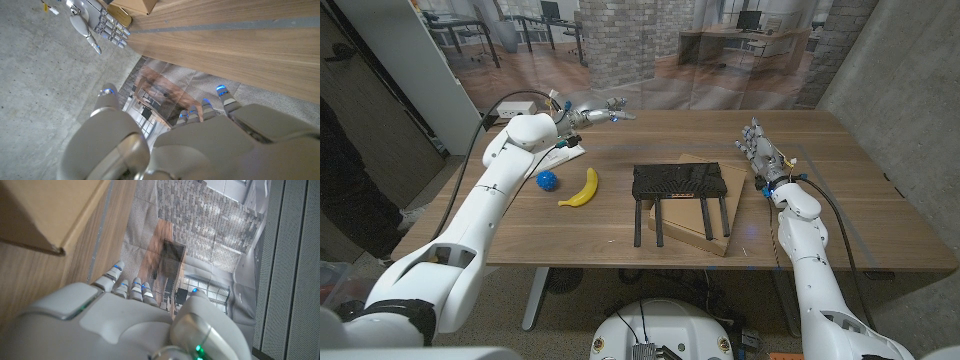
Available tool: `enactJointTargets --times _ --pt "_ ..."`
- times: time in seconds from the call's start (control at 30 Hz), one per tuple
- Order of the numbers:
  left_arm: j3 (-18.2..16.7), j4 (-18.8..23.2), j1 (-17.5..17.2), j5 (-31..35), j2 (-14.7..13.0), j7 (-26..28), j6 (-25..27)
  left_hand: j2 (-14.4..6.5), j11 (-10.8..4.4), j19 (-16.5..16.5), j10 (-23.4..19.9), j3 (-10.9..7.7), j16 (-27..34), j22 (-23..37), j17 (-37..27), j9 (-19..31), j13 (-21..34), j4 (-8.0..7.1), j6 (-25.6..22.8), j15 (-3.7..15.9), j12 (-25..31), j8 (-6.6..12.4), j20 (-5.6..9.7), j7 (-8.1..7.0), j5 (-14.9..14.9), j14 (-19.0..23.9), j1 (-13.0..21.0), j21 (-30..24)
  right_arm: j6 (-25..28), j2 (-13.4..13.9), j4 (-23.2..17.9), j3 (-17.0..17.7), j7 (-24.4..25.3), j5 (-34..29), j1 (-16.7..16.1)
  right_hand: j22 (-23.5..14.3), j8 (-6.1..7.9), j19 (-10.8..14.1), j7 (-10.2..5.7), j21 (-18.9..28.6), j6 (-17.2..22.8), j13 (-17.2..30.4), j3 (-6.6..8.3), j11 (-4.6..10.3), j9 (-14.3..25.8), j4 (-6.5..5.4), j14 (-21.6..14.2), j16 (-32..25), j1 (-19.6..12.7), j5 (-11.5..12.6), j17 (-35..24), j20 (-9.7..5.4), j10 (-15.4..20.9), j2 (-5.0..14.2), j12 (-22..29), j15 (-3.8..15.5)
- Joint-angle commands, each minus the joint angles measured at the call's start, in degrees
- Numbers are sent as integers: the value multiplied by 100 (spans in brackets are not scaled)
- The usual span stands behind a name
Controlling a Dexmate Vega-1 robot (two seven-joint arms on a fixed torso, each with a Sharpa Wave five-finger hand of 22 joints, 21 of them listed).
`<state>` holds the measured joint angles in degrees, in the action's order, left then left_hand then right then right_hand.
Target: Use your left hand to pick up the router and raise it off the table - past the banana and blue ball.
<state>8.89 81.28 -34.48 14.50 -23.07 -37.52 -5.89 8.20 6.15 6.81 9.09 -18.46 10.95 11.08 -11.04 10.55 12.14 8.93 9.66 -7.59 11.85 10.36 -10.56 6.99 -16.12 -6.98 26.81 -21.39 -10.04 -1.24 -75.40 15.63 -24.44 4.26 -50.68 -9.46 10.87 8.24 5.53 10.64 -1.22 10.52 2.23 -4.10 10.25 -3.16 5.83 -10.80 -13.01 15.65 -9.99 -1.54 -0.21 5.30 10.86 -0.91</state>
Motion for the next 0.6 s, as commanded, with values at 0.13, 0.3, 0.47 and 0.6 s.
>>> enactJointTargets --times 0.13,0.3,0.47,0.6 --pt "316 -123 370 124 -105 -594 -40 -37 41 201 207 53 -26 39 -60 24 64 -39 538 -135 -17 19 -45 180 -86 -178 117 85 -44 -13 -41 56 -31 31 -71 -30 12 47 0 25 48 14 -38 -27 24 -16 -26 -19 -17 1 -33 -1 47 -22 9 12" --pt "430 -217 526 75 -144 -939 -107 -84 -12 393 458 95 -28 66 -124 40 123 -79 909 -163 -17 -34 -61 147 -160 -434 209 175 -66 -7 -43 52 -56 28 -63 -30 16 50 -1 25 63 14 -42 -32 23 -17 -42 -25 -15 0 -33 0 62 -23 14 8" --pt "567 -317 688 127 -193 -1223 -115 -107 5 539 577 124 -27 80 -156 46 155 -106 1056 -183 -4 -29 -30 157 -194 -573 235 238 -105 8 -6 46 -80 26 -9 -30 17 72 4 33 70 14 -49 -26 22 -15 -62 -30 -12 -1 -32 -12 68 -31 14 21" --pt "605 -390 761 121 -202 -1370 -83 -124 44 544 442 147 45 89 -177 49 180 -123 1006 -179 93 28 -28 143 -214 -481 258 244 -119 14 -12 39 -82 16 6 -30 16 89 0 38 75 14 -51 -26 22 -12 -67 -29 -13 -1 -31 -26 78 -33 17 31"
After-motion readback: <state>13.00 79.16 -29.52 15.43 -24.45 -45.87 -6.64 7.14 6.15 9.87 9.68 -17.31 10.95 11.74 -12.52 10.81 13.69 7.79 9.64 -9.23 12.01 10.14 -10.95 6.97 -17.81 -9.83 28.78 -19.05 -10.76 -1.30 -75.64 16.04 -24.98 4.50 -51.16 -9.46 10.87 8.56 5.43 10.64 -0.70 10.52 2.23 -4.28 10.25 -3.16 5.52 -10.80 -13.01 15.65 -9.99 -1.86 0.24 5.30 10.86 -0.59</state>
